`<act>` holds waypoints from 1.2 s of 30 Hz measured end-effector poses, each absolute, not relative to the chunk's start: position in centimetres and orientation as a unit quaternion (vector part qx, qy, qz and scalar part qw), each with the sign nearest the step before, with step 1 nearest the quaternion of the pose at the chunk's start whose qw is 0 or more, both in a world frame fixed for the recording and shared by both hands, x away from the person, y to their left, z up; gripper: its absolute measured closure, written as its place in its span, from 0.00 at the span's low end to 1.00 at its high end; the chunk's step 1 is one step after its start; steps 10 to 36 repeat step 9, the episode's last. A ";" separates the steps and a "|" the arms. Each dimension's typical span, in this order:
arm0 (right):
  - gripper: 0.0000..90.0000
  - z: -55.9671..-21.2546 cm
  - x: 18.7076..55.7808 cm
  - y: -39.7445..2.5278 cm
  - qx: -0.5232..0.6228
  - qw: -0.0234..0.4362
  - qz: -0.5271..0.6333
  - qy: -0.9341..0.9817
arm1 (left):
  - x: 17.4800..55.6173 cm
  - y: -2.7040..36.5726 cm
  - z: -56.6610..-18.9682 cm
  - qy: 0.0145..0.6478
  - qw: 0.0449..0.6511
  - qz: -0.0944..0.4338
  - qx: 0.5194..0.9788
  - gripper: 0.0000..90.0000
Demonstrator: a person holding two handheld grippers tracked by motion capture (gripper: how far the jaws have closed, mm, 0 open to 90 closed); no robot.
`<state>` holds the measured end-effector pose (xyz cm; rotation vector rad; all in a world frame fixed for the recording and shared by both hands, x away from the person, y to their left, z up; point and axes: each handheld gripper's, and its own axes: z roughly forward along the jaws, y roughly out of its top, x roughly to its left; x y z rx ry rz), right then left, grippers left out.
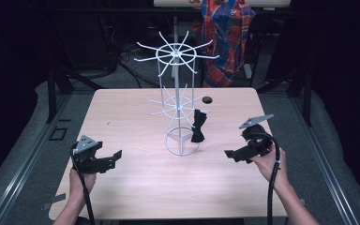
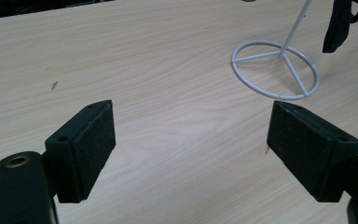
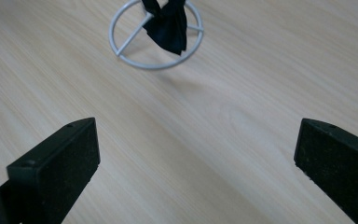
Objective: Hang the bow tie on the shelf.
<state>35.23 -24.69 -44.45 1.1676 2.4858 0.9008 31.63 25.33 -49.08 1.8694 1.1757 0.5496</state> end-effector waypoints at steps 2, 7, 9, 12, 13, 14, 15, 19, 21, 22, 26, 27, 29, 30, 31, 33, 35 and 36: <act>0.00 -45.2 34.7 -25.3 0.407 0.121 0.299 0.855 | 31.6 25.3 -49.1 0.469 0.419 0.219 0.746 0.17; 0.00 -47.1 33.8 -26.3 0.413 0.111 0.276 0.861 | 31.7 25.2 -49.0 0.466 0.419 0.219 0.748 0.17; 0.00 -47.6 33.6 -26.5 0.413 0.113 0.258 0.866 | 31.8 25.2 -49.0 0.466 0.419 0.218 0.748 0.17; 0.00 -47.6 33.6 -26.5 0.413 0.113 0.258 0.866 | 31.8 25.2 -49.0 0.466 0.419 0.218 0.748 0.17; 0.00 -47.6 33.6 -26.5 0.413 0.113 0.258 0.866 | 31.8 25.2 -49.0 0.466 0.419 0.218 0.748 0.17; 0.00 -47.6 33.6 -26.5 0.413 0.113 0.258 0.866 | 31.8 25.2 -49.0 0.466 0.419 0.218 0.748 0.17; 0.00 -47.6 33.6 -26.5 0.413 0.113 0.258 0.866 | 31.8 25.2 -49.0 0.466 0.419 0.218 0.748 0.17; 0.00 -47.6 33.6 -26.5 0.413 0.113 0.258 0.866 | 31.8 25.2 -49.0 0.466 0.419 0.218 0.748 0.17; 0.00 -47.6 33.6 -26.5 0.413 0.113 0.258 0.866 | 31.8 25.2 -49.0 0.466 0.419 0.218 0.748 0.17; 0.00 -47.6 33.6 -26.5 0.413 0.113 0.258 0.866 | 31.8 25.2 -49.0 0.466 0.419 0.218 0.748 0.17; 0.00 -47.6 33.6 -26.5 0.413 0.113 0.258 0.866 | 31.8 25.2 -49.0 0.466 0.419 0.218 0.748 0.17; 0.00 -47.6 33.6 -26.5 0.413 0.113 0.258 0.866 | 31.8 25.2 -49.0 0.466 0.419 0.218 0.748 0.17; 0.00 -47.6 33.6 -26.5 0.413 0.113 0.258 0.866 | 31.8 25.2 -49.0 0.466 0.419 0.218 0.748 0.17; 0.00 -47.6 33.6 -26.5 0.413 0.113 0.258 0.866 | 31.8 25.2 -49.0 0.466 0.419 0.218 0.748 0.17; 0.00 -47.6 33.6 -26.5 0.413 0.113 0.258 0.866 | 31.8 25.2 -49.0 0.466 0.419 0.218 0.748 0.17; 0.00 -47.6 33.6 -26.5 0.413 0.113 0.258 0.866 | 31.8 25.2 -49.0 0.466 0.419 0.218 0.748 0.17; 0.00 -47.6 33.6 -26.5 0.413 0.113 0.258 0.866 | 31.8 25.2 -49.0 0.466 0.419 0.218 0.748 0.17; 0.00 -47.6 33.6 -26.5 0.413 0.113 0.258 0.866 | 31.8 25.2 -49.0 0.466 0.419 0.218 0.748 0.17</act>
